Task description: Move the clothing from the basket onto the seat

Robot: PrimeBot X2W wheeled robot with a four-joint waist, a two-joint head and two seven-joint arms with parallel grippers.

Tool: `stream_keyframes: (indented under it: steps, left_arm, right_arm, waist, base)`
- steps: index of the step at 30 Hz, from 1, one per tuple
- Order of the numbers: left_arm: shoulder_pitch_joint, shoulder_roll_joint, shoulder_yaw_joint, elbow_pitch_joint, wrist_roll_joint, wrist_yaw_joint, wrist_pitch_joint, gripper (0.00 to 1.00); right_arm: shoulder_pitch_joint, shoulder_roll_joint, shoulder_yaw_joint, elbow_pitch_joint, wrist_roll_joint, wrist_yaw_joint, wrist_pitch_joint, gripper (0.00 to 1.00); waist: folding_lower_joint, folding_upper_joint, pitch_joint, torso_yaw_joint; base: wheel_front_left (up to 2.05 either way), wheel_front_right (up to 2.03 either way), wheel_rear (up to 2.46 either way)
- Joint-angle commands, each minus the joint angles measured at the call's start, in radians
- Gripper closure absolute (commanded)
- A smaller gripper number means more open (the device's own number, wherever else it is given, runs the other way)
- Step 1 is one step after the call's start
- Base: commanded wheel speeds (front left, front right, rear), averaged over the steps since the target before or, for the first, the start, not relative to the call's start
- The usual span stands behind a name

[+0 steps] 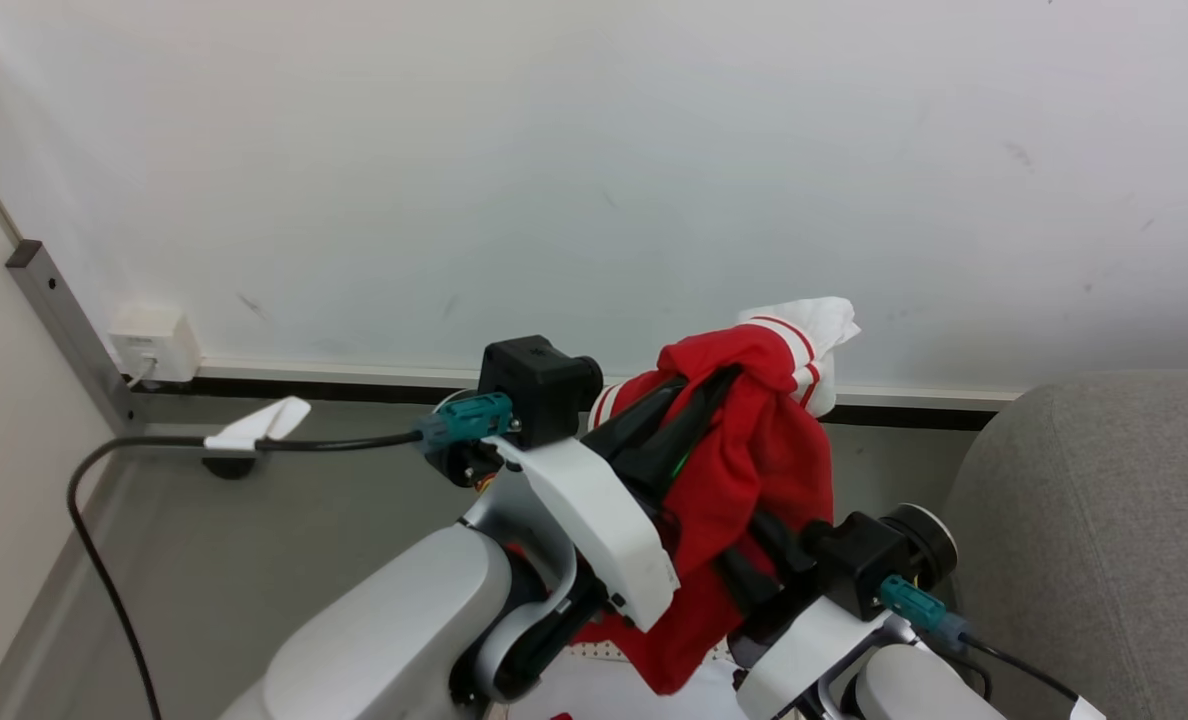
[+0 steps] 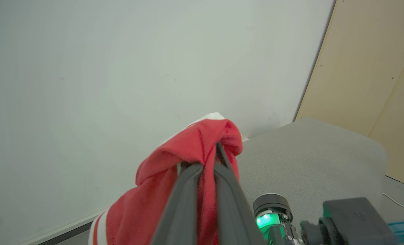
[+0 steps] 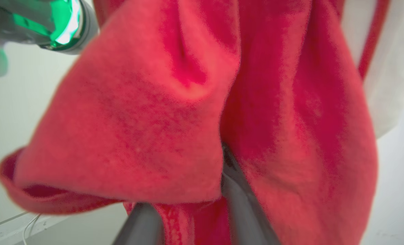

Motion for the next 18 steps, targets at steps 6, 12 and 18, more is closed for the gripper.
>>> stream_keyframes:
  steps: [6, 12, 18]
  left_arm:
    - [0.014, 0.014, 0.008, 0.005, -0.009, 0.003, -0.007, 1.0]
    - [0.02, 0.021, 0.014, 0.013, -0.012, 0.008, -0.018, 1.0]
    - [0.025, 0.029, 0.024, 0.019, -0.023, 0.012, -0.026, 1.0]
  right_arm:
    - [-0.01, -0.002, -0.024, -0.022, 0.018, -0.002, -0.003, 1.0]
    - [0.008, -0.002, -0.038, -0.034, 0.026, -0.002, -0.003, 1.0]
    - [0.023, -0.002, -0.051, -0.037, 0.024, -0.002, -0.003, 1.0]
  waist:
    - [-0.0001, 0.0, 0.004, -0.006]
    - [-0.0001, 0.0, 0.005, -0.023]
    - [-0.0001, 0.0, 0.003, -0.04]
  base:
    - [0.0, 0.0, 0.0]
    - [0.0, 0.0, 0.0]
    - [0.0, 0.0, 0.0]
